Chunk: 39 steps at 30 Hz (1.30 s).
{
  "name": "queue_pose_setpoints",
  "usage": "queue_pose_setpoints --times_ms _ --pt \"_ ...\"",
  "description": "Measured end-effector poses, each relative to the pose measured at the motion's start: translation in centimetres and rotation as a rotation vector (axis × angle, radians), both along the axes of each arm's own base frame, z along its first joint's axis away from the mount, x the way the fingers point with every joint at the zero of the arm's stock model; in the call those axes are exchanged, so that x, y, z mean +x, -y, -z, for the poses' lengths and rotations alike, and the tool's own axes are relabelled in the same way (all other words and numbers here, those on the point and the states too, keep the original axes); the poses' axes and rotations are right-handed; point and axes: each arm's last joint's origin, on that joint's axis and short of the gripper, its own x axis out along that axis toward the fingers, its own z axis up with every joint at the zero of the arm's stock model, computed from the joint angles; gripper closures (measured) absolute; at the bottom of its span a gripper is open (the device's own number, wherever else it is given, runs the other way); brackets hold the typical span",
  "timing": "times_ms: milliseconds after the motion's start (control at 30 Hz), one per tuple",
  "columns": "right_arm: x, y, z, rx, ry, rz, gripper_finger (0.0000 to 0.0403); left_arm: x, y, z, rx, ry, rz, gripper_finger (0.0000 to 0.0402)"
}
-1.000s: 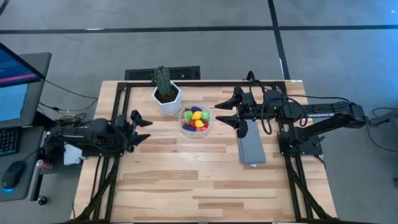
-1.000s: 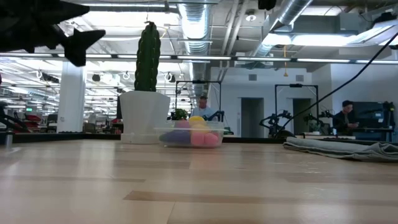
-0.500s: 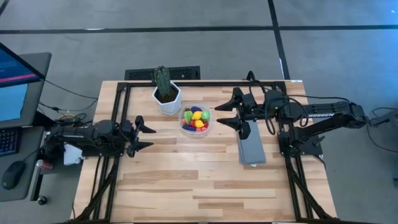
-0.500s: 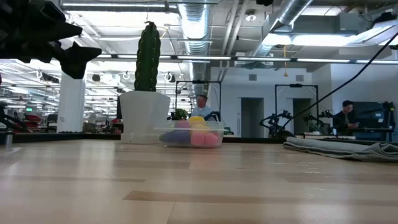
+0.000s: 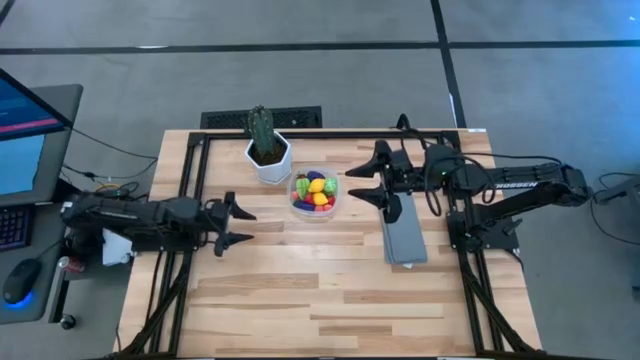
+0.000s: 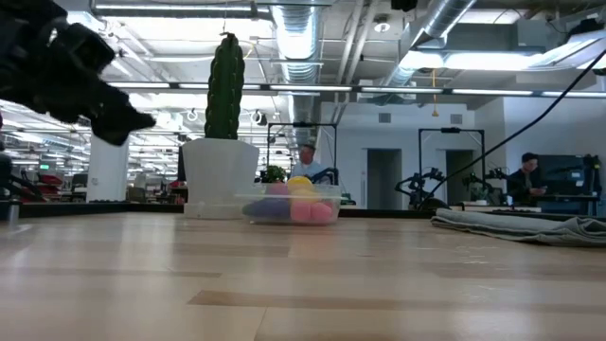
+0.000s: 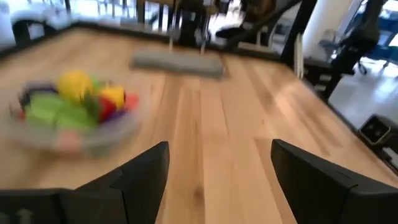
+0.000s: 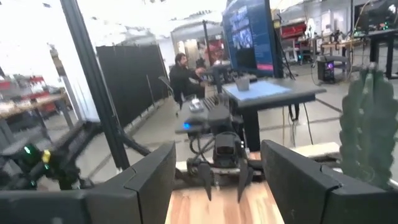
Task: Pick and placing Produce into tupperware
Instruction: Return to Home Position
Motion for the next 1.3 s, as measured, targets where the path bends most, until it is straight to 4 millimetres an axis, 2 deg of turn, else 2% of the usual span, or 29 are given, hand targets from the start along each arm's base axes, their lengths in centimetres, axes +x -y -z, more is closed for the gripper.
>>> queue_pose_setpoints --times_ms 100,233,333,467,667,833,967,1033,1300 --pt "0.0 0.4 1.1 -0.006 -0.018 0.019 0.0143 0.3 0.0 0.7 -0.050 -0.083 -0.011 0.0129" --pt "-0.7 0.7 3.8 0.002 0.156 0.039 0.0143 0.6 0.2 1.2 -0.118 -0.144 0.018 0.0129" --pt "-1.7 0.4 6.0 0.007 0.242 0.020 0.0143 0.7 0.6 0.5 -0.107 -0.074 0.122 0.0129" --pt "-2.9 -0.2 8.5 0.056 0.229 -0.019 0.0143 0.6 0.6 -0.7 -0.107 0.046 0.094 0.0129" --pt "-5.0 -0.8 10.0 0.078 0.213 -0.050 0.0143 -0.2 0.8 -1.9 -0.112 0.179 0.069 0.0129" --pt "-7.8 -0.9 11.3 0.078 0.250 -0.051 0.0143 -1.3 0.9 -3.0 -0.092 0.315 0.096 0.0129" --pt "-9.8 -1.3 11.6 0.070 0.317 -0.052 0.0143 -1.6 1.2 -3.0 -0.089 0.311 0.128 0.0129" --pt "-10.3 -1.5 11.8 0.062 0.324 -0.037 0.0143 -1.6 1.3 -3.1 -0.094 0.309 0.128 0.0129" --pt "-10.9 -2.0 12.8 0.075 0.175 -0.057 0.0143 -1.7 1.6 -3.1 -0.103 0.321 0.088 0.0129"
